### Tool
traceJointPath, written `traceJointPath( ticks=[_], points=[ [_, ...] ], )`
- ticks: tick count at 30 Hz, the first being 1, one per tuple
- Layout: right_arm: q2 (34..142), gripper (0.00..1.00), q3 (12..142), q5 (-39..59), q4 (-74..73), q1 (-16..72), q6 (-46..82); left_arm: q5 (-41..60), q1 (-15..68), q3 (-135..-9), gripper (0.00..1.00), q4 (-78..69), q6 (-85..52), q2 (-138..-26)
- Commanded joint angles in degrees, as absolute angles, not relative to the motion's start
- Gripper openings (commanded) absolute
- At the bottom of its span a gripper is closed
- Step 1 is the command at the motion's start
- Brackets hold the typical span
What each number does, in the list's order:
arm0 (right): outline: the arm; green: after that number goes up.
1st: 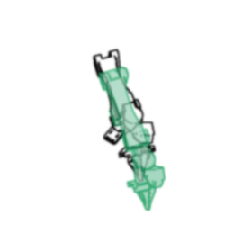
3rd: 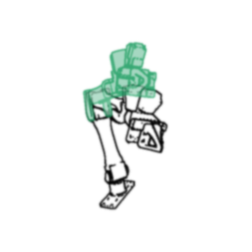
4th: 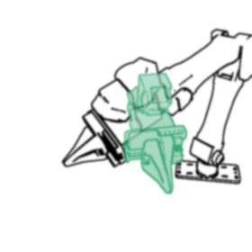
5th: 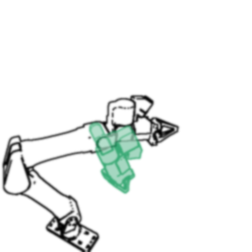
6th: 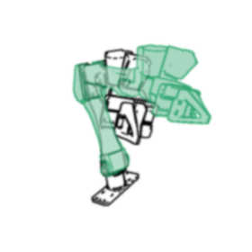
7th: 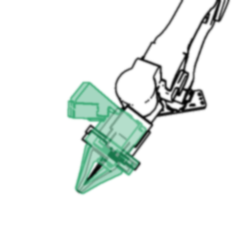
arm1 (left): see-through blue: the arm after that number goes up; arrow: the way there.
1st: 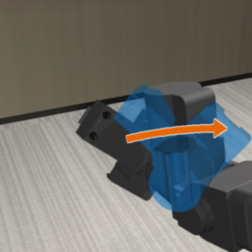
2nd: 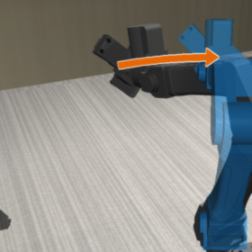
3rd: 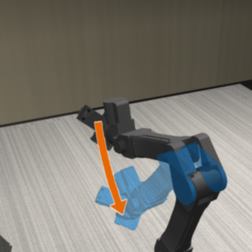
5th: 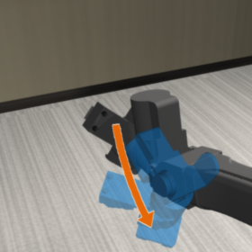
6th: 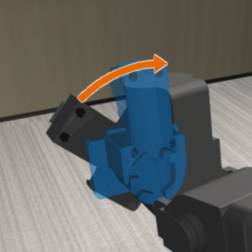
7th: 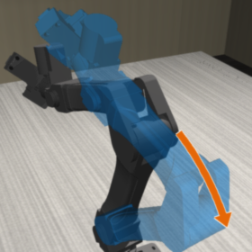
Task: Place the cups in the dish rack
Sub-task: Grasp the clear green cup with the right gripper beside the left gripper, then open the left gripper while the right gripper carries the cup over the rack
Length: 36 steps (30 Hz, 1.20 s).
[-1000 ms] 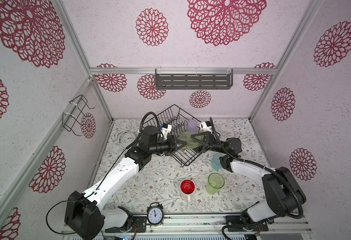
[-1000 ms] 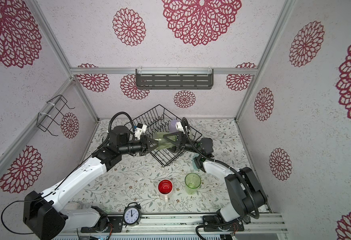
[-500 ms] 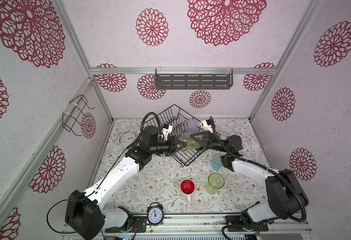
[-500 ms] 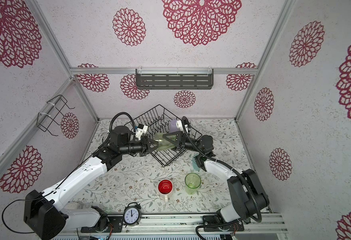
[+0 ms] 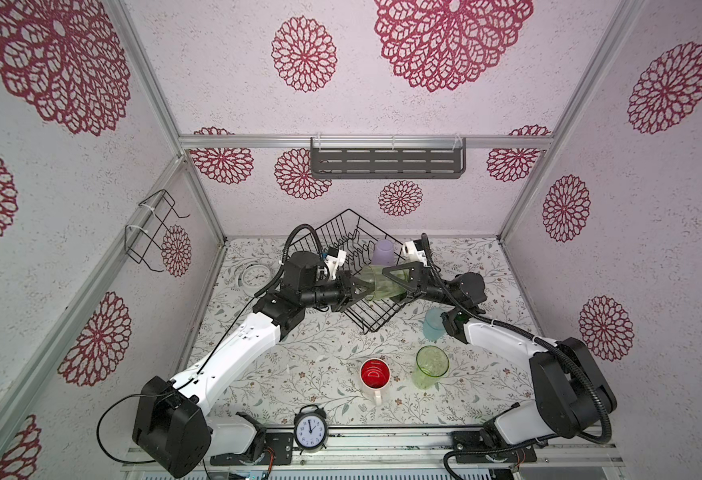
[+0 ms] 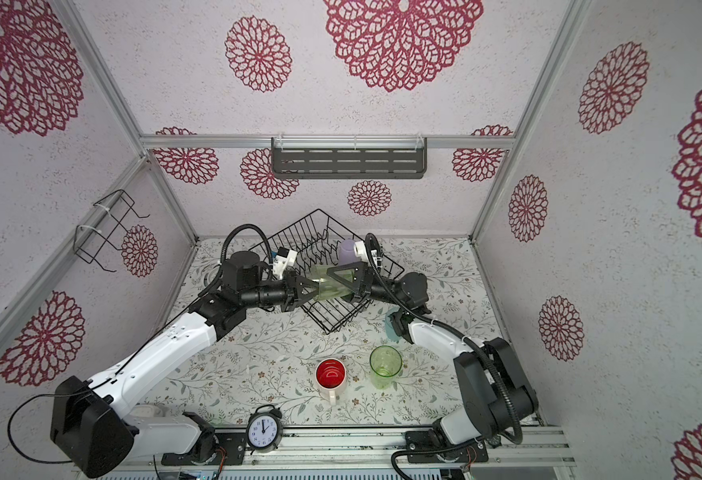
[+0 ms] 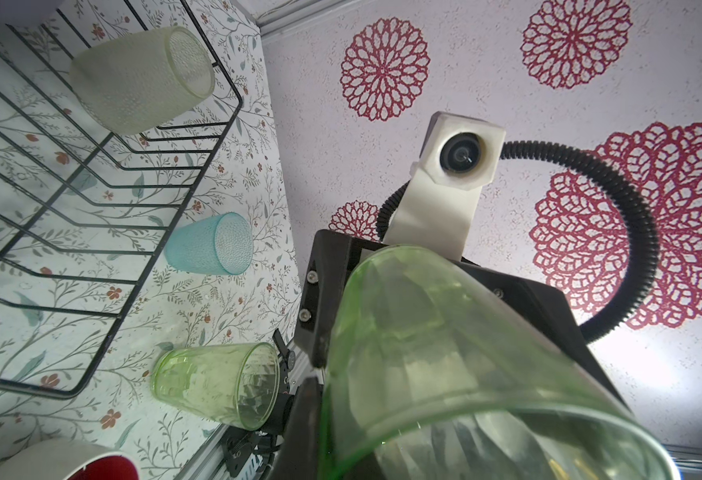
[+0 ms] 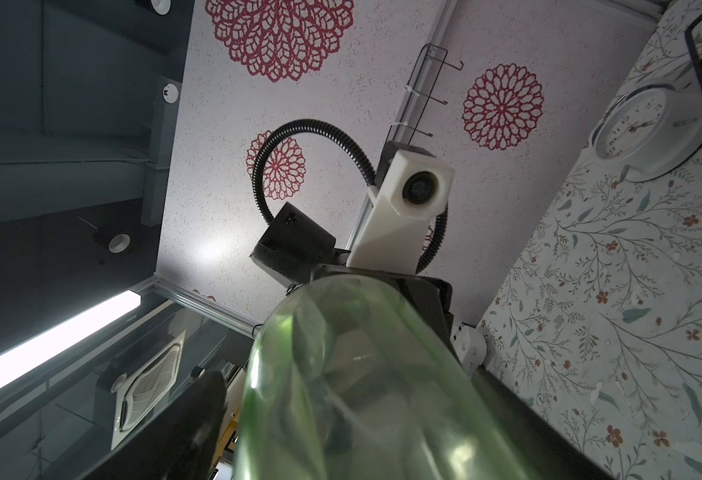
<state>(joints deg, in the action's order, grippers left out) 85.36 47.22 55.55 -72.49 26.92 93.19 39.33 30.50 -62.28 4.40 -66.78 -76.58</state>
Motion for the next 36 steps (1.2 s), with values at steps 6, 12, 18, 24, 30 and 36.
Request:
traceJointPath(
  ticks=[6, 12, 18, 24, 30, 36],
  points=[
    [85.25, 0.8, 46.28, 54.54, -78.96, 27.0, 94.35, 39.81, 30.47, -63.03, 0.03, 1.57, -67.57, -77.76],
    [84.9, 0.77, 46.1, 53.67, -74.9, 26.95, 91.29, 39.73, 29.58, -62.28, 0.27, 1.61, -67.6, -77.78],
    [84.14, 0.77, 49.08, 52.06, -56.03, 26.63, 75.78, 38.64, 26.59, -58.73, 0.43, 2.94, -65.98, -75.84],
    [84.83, 0.77, 55.67, 44.02, -28.99, 26.63, 53.57, 37.78, 21.95, -53.12, 0.57, 4.68, -63.52, -72.36],
    [88.47, 0.76, 65.14, 30.15, -9.53, 27.07, 36.92, 33.11, 15.58, -51.75, 0.58, 18.52, -52.29, -66.83],
    [95.31, 0.72, 74.07, 20.33, 1.17, 27.98, 28.15, 25.05, 13.29, -49.24, 0.69, 27.65, -44.63, -62.59]
  ],
)
